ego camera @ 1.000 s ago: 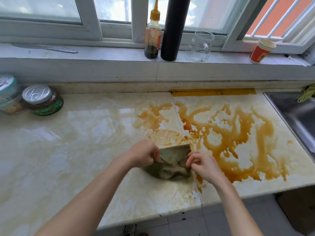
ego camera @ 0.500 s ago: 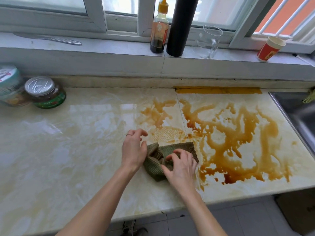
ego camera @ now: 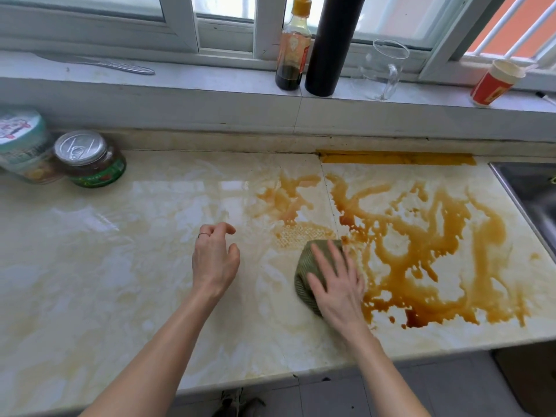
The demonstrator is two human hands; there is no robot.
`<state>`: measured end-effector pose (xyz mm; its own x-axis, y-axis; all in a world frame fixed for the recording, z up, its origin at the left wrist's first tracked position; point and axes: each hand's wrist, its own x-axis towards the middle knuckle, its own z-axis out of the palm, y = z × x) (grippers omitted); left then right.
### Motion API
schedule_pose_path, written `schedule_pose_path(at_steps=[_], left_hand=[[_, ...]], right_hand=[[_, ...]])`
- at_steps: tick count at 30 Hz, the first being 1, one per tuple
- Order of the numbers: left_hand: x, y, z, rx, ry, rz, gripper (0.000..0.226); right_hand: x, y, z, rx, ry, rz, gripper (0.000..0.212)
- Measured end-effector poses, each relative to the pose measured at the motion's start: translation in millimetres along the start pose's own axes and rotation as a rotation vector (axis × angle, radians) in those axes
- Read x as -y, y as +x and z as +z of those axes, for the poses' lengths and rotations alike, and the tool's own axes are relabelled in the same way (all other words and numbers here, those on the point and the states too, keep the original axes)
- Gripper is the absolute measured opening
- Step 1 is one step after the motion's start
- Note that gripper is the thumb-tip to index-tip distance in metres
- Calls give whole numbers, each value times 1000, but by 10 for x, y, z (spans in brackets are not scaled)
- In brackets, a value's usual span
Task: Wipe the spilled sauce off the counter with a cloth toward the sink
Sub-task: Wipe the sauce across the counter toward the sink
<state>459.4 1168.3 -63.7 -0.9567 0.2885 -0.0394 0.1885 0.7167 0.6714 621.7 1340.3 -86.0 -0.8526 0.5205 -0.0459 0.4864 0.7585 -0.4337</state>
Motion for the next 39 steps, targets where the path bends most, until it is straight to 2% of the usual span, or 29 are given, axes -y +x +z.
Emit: schedule_pose_path(at_steps=[2, 7, 9, 13, 15, 17, 20, 22, 24, 26, 28, 30, 35, 37, 39], left_hand=[[68, 4, -44, -14, 16, 10, 29], [175, -36, -47, 3, 44, -14, 29], [176, -63, -50, 18, 58, -6, 31], [229, -57, -132, 13, 126, 18, 33], [263, -39, -174, 5, 161, 22, 35], [264, -25, -166, 15, 178, 20, 37], [213, 0, -95, 54, 192, 47, 41], [165, 27, -43, 79, 200, 70, 43], [133, 62, -22, 95, 210, 83, 43], [139, 110, -47, 93, 222, 87, 44], [162, 152, -89, 91, 240, 79, 45], [173, 183, -109, 102, 253, 63, 46], [115, 239, -67, 179, 293, 82, 49], [84, 296, -65, 208, 306, 92, 49], [94, 395, -86, 253, 346, 82, 55]], right_hand=[[-81, -94, 189, 58, -126, -129, 55], [195, -262, 484, 107, -253, -454, 54], [151, -25, 441, 99, -275, -418, 52], [-331, 325, 146, 0, -235, 33, 58], [-349, 316, 92, -65, -184, 119, 61], [-115, 194, 187, -68, -199, 23, 56], [291, 90, 394, 20, -230, -235, 51], [353, 227, 416, 51, -278, -331, 51], [237, 423, 355, 38, -322, -245, 51], [81, 547, 256, 38, -300, -13, 53], [52, 534, 222, -28, -267, 117, 53], [242, 452, 282, -29, -289, 73, 53], [711, 621, 509, 76, -298, -226, 57], [627, 808, 439, 98, -324, -163, 55], [467, 921, 327, 37, -338, 6, 53]])
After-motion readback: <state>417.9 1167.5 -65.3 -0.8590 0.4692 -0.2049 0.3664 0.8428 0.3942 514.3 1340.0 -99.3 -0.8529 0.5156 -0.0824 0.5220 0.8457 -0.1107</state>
